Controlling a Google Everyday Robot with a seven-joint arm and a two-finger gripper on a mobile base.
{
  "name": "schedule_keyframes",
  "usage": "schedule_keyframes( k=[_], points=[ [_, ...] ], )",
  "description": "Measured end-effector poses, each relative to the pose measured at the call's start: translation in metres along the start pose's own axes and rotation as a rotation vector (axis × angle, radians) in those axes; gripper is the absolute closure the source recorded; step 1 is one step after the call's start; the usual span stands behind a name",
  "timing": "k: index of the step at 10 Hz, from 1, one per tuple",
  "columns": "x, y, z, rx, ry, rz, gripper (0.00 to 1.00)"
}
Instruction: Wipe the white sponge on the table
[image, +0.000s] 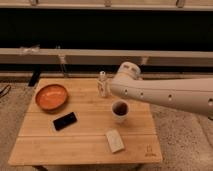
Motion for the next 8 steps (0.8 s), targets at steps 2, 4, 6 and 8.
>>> schedule_keyframes(
  k=[2,4,6,8],
  points=[
    [-0.001,0.002,-0.002,0.01,-0.005,-0.014,0.2],
    [-0.014,0.008,-0.013,0.027,-0.016,-0.053,0.2],
    [-0.046,0.016,-0.028,0.035,-0.041,-0.1,0.2],
    [-0.089,0.027,-0.037,0.03,-0.092,-0.171,0.2]
  ],
)
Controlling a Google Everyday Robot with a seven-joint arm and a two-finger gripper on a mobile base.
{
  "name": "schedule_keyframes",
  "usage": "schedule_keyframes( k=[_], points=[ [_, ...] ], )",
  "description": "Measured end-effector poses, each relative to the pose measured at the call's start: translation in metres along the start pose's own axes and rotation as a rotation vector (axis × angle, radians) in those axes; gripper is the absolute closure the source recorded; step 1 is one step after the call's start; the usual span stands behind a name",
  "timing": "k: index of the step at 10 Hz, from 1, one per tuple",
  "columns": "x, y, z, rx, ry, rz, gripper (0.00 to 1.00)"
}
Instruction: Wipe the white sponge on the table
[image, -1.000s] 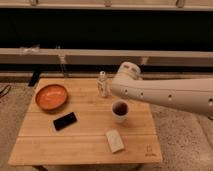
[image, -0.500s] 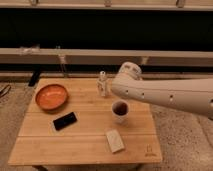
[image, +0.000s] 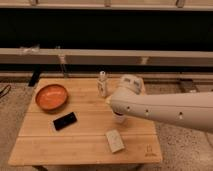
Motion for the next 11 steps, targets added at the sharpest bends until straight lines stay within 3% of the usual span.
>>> schedule_keyframes(
  k=[2,4,6,9,11],
  points=[
    [-0.044,0.004,0.012,-0.014,-0.088,-0.094,0.2],
    [-0.073,0.011,0.034,-0.025,-0.168,-0.192,0.2],
    [-0.086,0.018,0.052,-0.02,-0.227,-0.265,0.2],
    [-0.104,0.026,0.074,0.029,-0.283,-0.35,0.2],
    [-0.112,0.03,0.085,0.036,-0.285,-0.386,0.2]
  ],
)
